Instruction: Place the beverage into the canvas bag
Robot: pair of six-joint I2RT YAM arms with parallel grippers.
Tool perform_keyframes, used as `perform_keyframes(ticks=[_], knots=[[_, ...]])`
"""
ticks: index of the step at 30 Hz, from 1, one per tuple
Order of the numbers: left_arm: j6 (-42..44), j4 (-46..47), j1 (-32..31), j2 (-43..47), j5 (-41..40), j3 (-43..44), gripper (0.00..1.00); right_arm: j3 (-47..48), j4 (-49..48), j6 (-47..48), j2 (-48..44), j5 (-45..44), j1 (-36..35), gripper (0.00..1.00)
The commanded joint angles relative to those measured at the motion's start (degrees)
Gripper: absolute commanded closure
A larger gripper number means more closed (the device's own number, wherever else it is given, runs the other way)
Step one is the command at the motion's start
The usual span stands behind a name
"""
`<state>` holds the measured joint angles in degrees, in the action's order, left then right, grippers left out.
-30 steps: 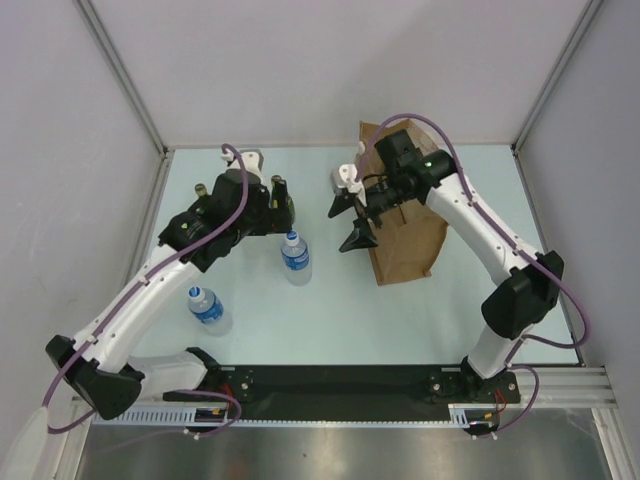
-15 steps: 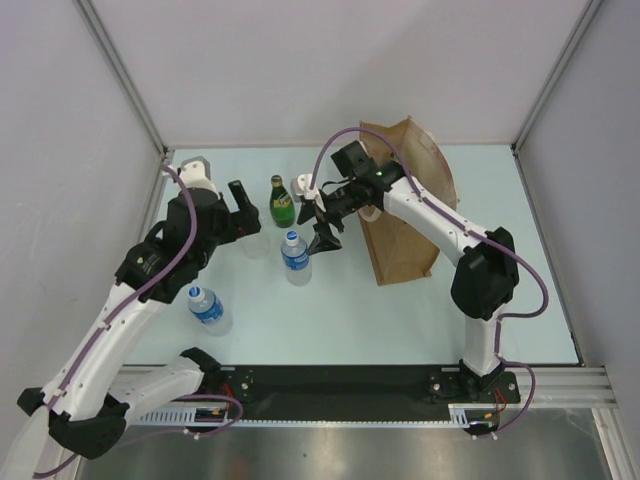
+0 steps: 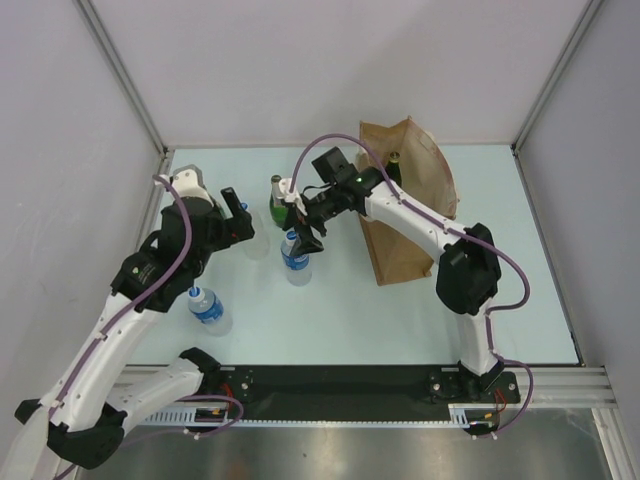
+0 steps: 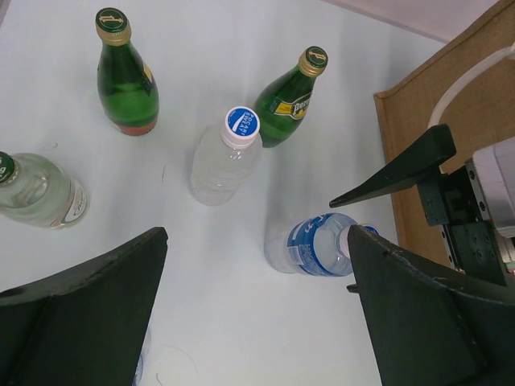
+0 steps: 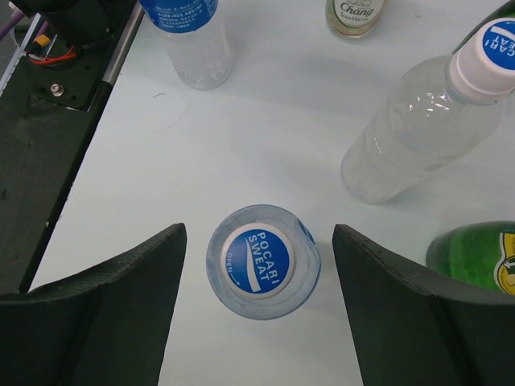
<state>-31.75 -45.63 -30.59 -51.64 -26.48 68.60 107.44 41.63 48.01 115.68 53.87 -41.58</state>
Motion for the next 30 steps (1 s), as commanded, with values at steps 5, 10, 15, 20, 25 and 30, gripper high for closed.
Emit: perform_keyframes(ticks=[5,10,15,20,25,30], knots=[[-1.21,0.98,0.79,2.15,-0.77,-1.45,0.0,2.78,-0.23,0.24,1.48,-2.36,-1.22,0.32],[-0.86,1.42,1.06,2.42,-0.33,-1.71,0.0,3.13,0.91,0.51,1.04,-2.45,-1.48,0.65],[-0.6,2.21,1.15,2.42,0.02,-1.8,0.0,3.74,0.56,-0.54,-1.59,-2.27,-1.4,1.0],[-0.16,3.26,1.23,2.42,0.73,-2.15,0.0,3.66,-4.17,-6.42,-6.59,-3.94,-0.96,1.0],[0.28,4.4,1.32,2.15,1.69,-2.68,0.0,6.72,-7.52,-13.81,-11.26,-5.26,1.41,1.0],[0.63,5.72,1.5,1.28,3.1,-3.12,0.0,9.19,-10.51,-21.45,-16.35,-4.82,5.36,1.0]])
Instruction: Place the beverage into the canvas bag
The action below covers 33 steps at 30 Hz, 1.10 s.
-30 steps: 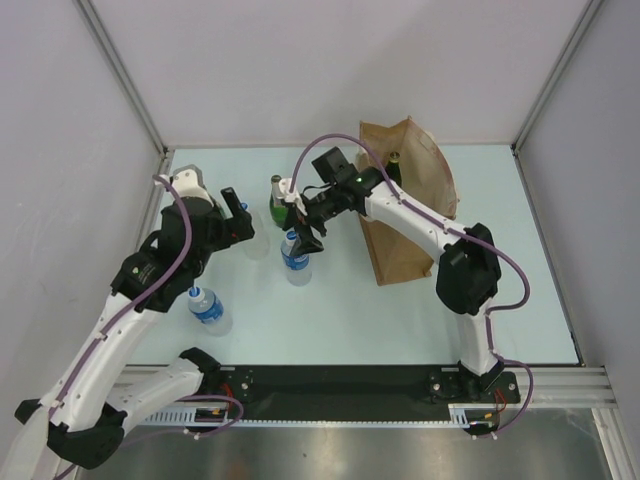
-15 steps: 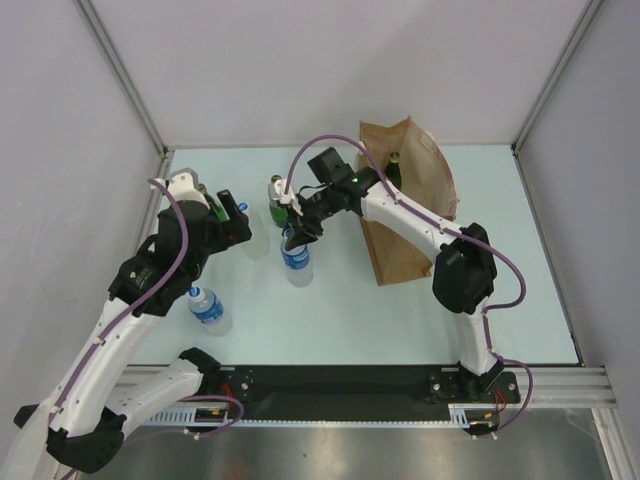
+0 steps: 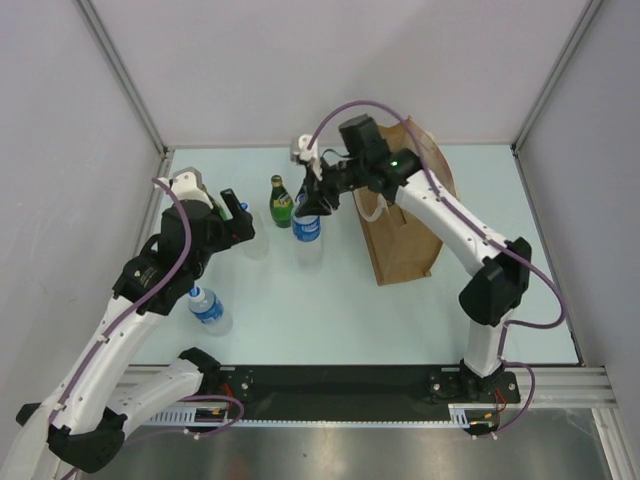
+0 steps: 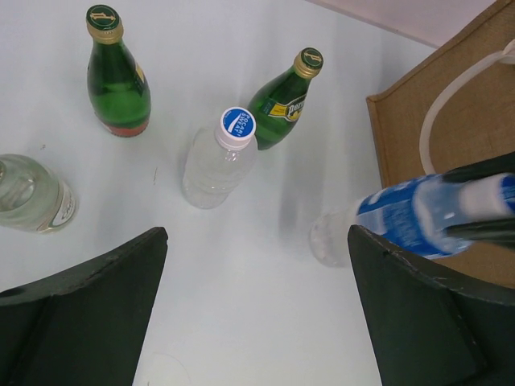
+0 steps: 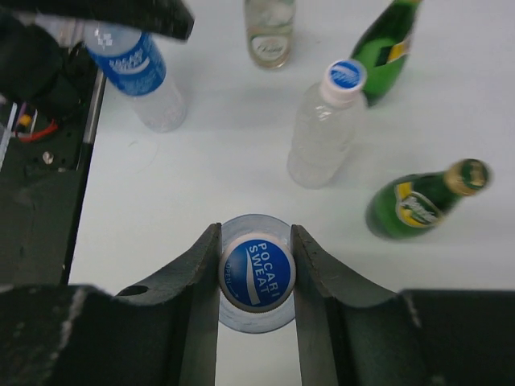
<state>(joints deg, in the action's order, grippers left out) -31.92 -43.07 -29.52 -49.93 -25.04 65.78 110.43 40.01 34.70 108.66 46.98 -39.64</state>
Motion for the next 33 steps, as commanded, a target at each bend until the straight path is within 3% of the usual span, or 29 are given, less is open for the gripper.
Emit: perform_keyframes(ticks=[1,5,10,15,29,33], knots=[[0.9,3.78,0.51,-0.86,2.09,-0.21,0.0,6.37,-9.77,-9.37,-10.3,2.06,4.12,1.0],[1.34,5.27,0.78,-2.1,3.59,-0.12,0.0,9.18,-15.64,-15.61,-12.51,0.75,9.38,1.0],[2.12,6.42,1.04,-4.82,5.26,1.1,0.0,20.42,-19.0,-25.46,-10.23,0.3,16.42,1.0],[2.48,7.21,1.22,-6.4,6.23,2.25,0.0,23.51,-18.57,-25.3,-10.05,-1.27,21.96,1.0],[2.74,7.91,2.18,-8.78,8.69,2.34,0.0,6.48,-17.15,-18.26,-12.95,-5.94,30.49,1.0],[2.39,8.0,2.45,-8.6,8.87,1.55,0.0,-3.61,-20.75,-18.79,-13.74,-4.79,30.41,1.0]])
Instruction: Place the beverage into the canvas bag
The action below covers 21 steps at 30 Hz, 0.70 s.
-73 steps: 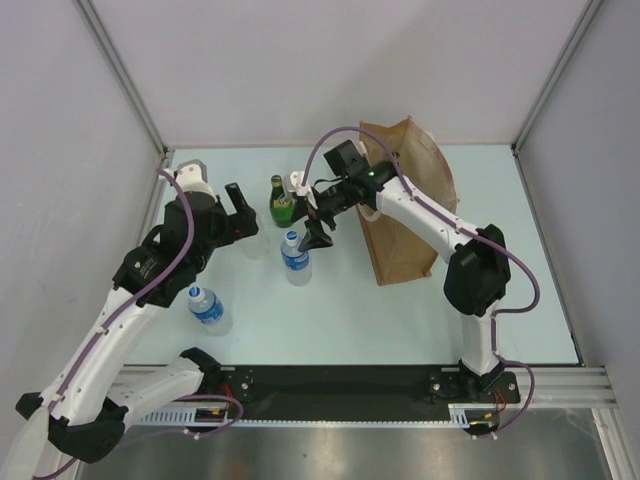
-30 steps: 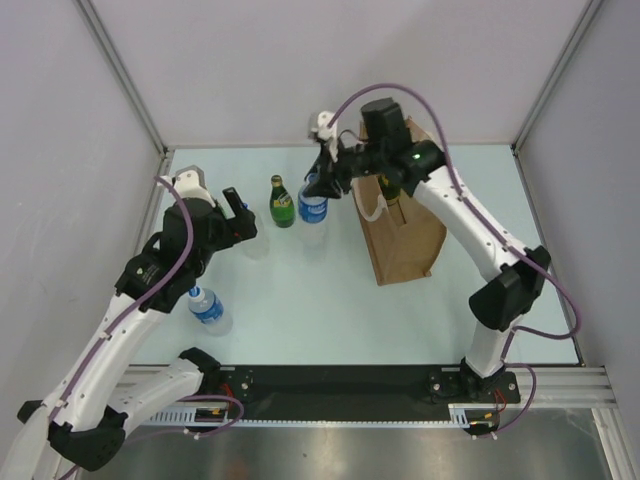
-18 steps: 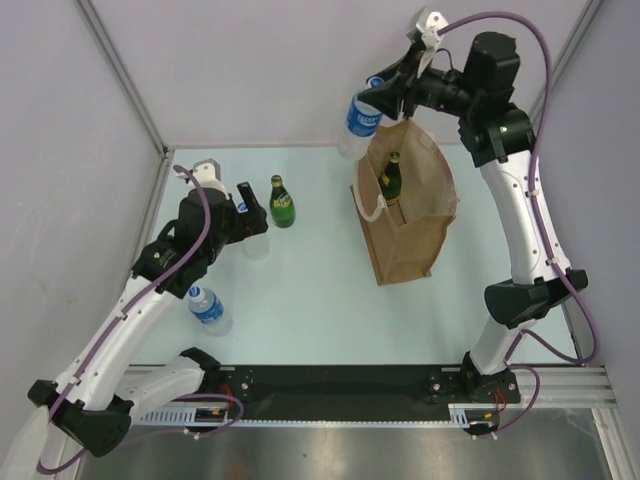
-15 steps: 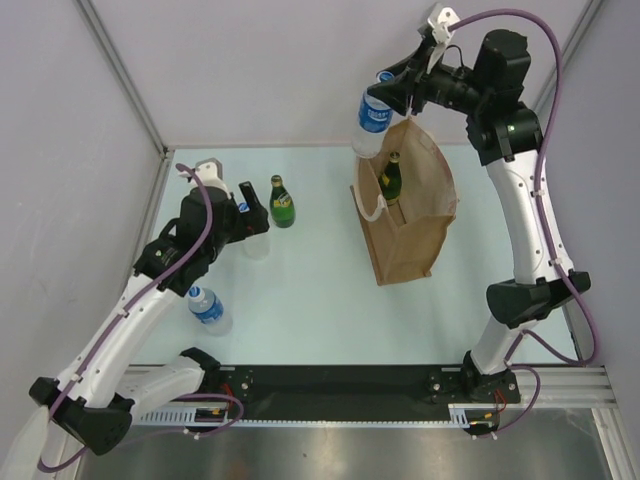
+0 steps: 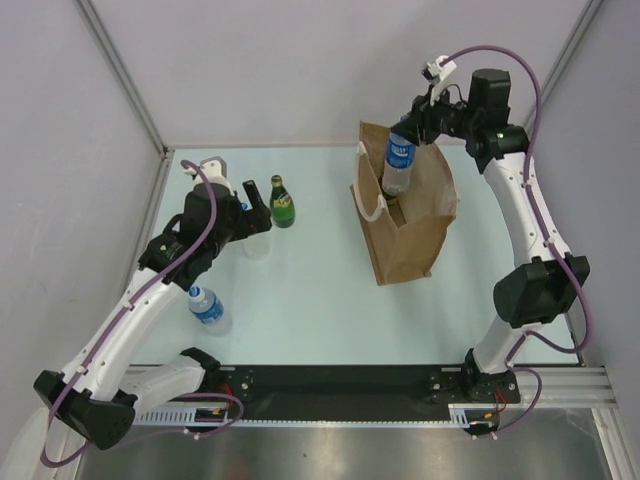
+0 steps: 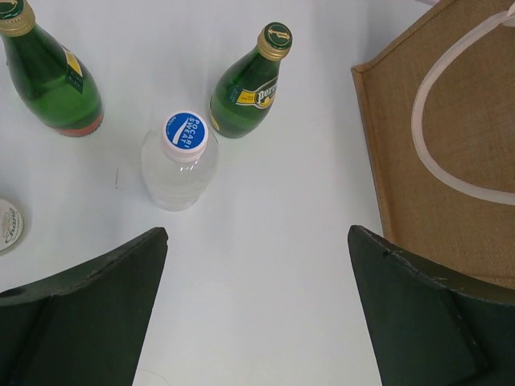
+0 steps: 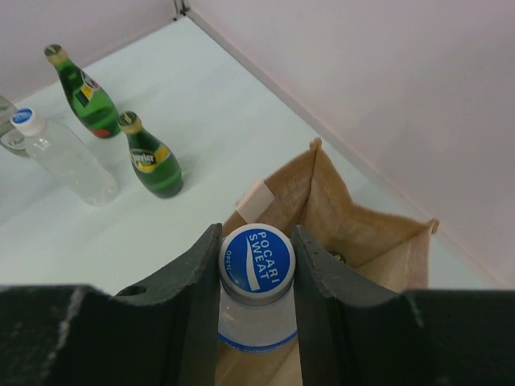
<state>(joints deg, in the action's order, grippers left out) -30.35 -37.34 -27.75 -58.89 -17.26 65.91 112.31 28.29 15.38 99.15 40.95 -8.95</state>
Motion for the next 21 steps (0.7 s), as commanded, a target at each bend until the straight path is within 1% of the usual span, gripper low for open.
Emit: perform_keyframes(ticks=[1,3,7,15,21], knots=[[0.64,2.19,0.68,0.45,1.17,1.24,0.0,-7.35,-11.74,0.71,-4.75,1.06,-0.54,1.0],[0.2,2.19,0.76,0.71,1.26,0.63,0.0,-12.78,-16.48,0.97,-5.02,0.8,-1.16,1.0],[-0.24,2.27,0.94,1.32,1.44,-0.25,0.0,-17.38,-23.18,0.71,-3.53,0.36,-2.21,1.0],[-1.55,1.75,1.47,3.17,1.09,-1.92,0.0,-19.67,-37.85,-2.01,3.32,-0.08,-4.58,1.0],[-2.08,1.13,1.64,3.35,1.0,-2.1,0.0,-20.81,-46.55,-5.62,7.89,-1.31,-5.11,1.0]])
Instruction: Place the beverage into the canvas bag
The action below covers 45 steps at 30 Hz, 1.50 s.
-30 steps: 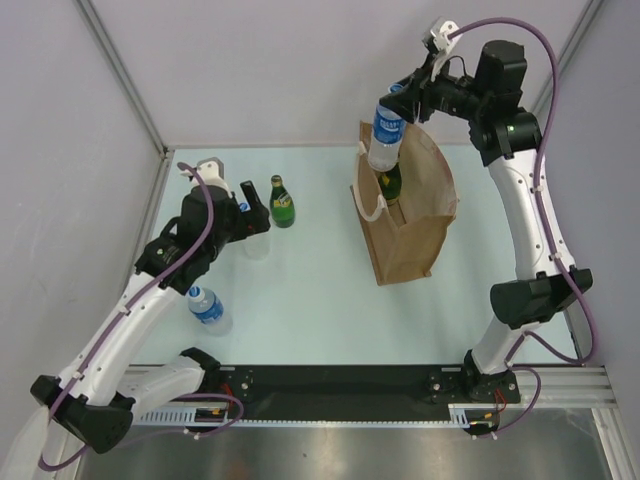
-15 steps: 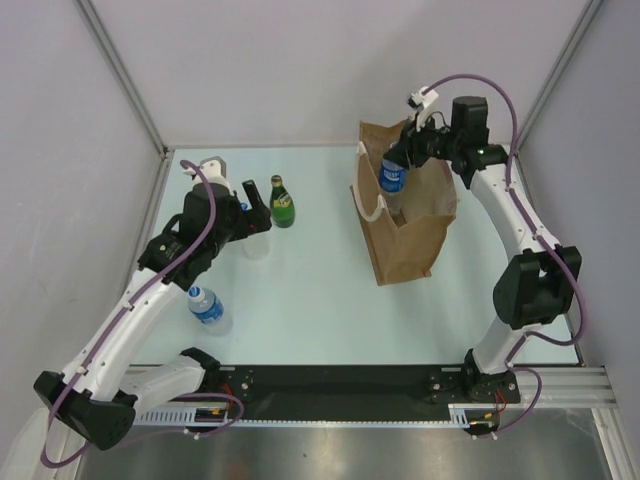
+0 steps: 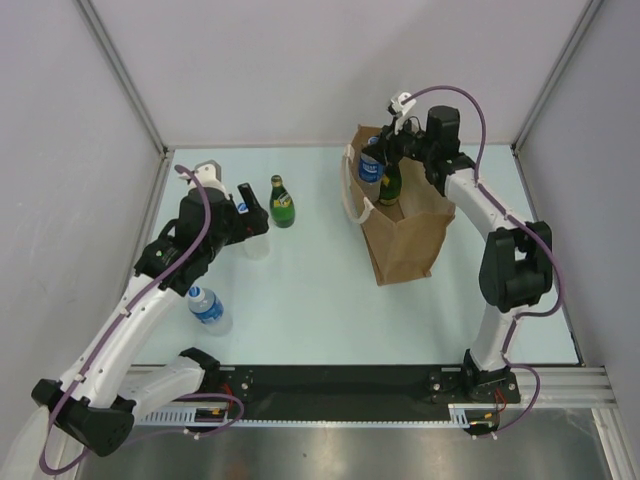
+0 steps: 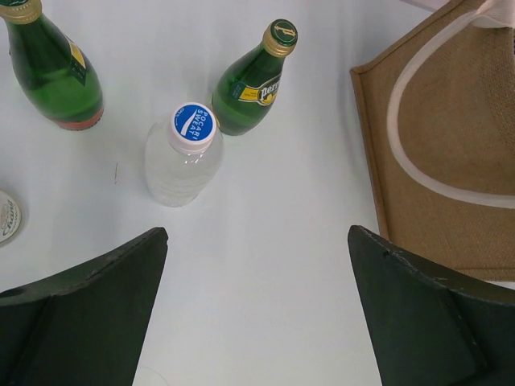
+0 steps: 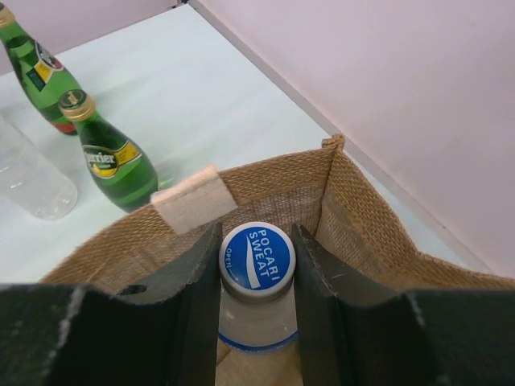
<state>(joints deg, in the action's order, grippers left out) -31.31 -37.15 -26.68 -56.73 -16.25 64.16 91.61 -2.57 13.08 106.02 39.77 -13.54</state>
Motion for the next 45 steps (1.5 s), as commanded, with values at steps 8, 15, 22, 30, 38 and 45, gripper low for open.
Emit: perform_keyframes(ticks=[8,15,22,30,38,45], knots=[[-1.91,0.93,1.01,0.22,0.69,-0.53,0.0,-2.58,-25.28,-2.63,4.19,-4.08,-1.13,1.0],[-1.82,0.85,1.19,-0.84,0.87,0.0,0.0,-1.79,-31.09,-3.41,7.27,-6.02,-0.7,1.0],[-2.0,0.93,1.36,-1.01,0.87,-0.44,0.0,-4.34,-34.7,-3.24,8.15,-7.34,-0.17,1.0],[-2.09,1.02,1.63,-1.89,1.31,-0.35,0.0,-8.46,-34.7,-3.15,8.07,-6.29,1.41,0.77],[-2.0,1.81,1.72,-2.86,2.01,-0.79,0.0,-11.19,-31.54,-2.45,5.34,-3.74,3.61,0.53],[-1.3,2.87,1.8,-3.92,2.98,-0.44,0.0,-11.11,-29.78,-2.01,4.11,-1.54,3.43,0.36]])
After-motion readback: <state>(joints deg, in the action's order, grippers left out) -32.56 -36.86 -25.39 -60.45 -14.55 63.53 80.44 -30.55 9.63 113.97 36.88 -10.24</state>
